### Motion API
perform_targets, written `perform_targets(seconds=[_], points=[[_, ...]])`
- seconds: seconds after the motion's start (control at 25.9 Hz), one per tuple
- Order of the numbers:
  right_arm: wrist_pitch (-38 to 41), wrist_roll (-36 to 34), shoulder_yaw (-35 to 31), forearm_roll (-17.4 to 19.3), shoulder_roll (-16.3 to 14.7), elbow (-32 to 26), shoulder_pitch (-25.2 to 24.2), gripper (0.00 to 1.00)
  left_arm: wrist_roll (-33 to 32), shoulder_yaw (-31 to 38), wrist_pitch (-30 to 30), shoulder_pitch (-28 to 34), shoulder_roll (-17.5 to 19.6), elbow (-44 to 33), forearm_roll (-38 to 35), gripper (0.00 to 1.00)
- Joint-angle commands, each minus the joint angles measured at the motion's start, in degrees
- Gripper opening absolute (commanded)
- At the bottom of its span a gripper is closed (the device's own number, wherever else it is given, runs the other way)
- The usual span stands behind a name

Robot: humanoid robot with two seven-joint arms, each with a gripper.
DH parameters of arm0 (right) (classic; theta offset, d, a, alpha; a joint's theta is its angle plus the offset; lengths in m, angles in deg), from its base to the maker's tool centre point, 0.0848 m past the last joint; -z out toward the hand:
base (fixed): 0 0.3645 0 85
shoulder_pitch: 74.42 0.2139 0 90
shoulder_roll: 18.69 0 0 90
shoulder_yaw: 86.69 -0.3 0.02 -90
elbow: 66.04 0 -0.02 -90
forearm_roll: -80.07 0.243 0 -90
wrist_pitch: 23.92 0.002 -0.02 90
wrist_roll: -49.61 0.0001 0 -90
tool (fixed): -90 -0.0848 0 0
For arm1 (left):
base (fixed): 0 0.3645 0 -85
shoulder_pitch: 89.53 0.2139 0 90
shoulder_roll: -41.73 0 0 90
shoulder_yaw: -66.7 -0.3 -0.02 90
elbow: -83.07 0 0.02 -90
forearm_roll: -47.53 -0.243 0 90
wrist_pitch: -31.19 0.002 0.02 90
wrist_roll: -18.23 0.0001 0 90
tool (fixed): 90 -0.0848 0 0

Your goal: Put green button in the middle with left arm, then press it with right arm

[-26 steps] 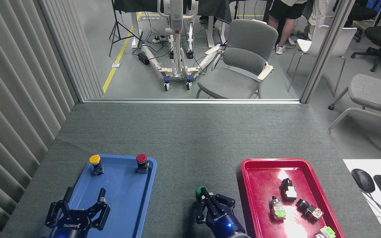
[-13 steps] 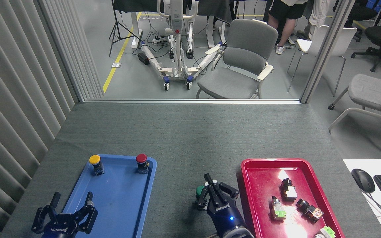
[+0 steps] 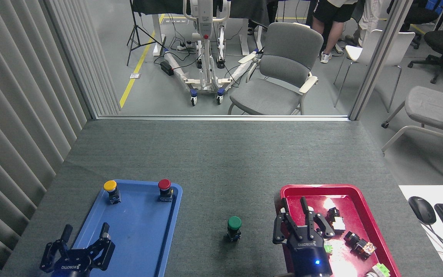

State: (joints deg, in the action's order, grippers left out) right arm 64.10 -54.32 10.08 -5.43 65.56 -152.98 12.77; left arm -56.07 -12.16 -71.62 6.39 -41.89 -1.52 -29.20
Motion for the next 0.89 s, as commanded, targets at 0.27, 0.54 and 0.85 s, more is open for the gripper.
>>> perform_targets(seconds=[0.27,0.54,0.85], points=[[1.63,0.05,-4.92,1.39,-2.25,-1.21,-4.57,1.0,0.03,-0.16,-0.29,-1.17,0.04,0.83,0.1,0.99],[1.19,-0.48,-5.1,1.39,-1.9,-0.86,-4.75,1.0,0.03,-0.42,-0.29,-1.35,0.04,0.83,0.1,0.99],[1.28,-0.39,-5.1,1.39,-1.81,-0.68,-4.75,1.0,0.03,-1.92,-0.29,-1.96,0.04,1.36,0.1,0.99]])
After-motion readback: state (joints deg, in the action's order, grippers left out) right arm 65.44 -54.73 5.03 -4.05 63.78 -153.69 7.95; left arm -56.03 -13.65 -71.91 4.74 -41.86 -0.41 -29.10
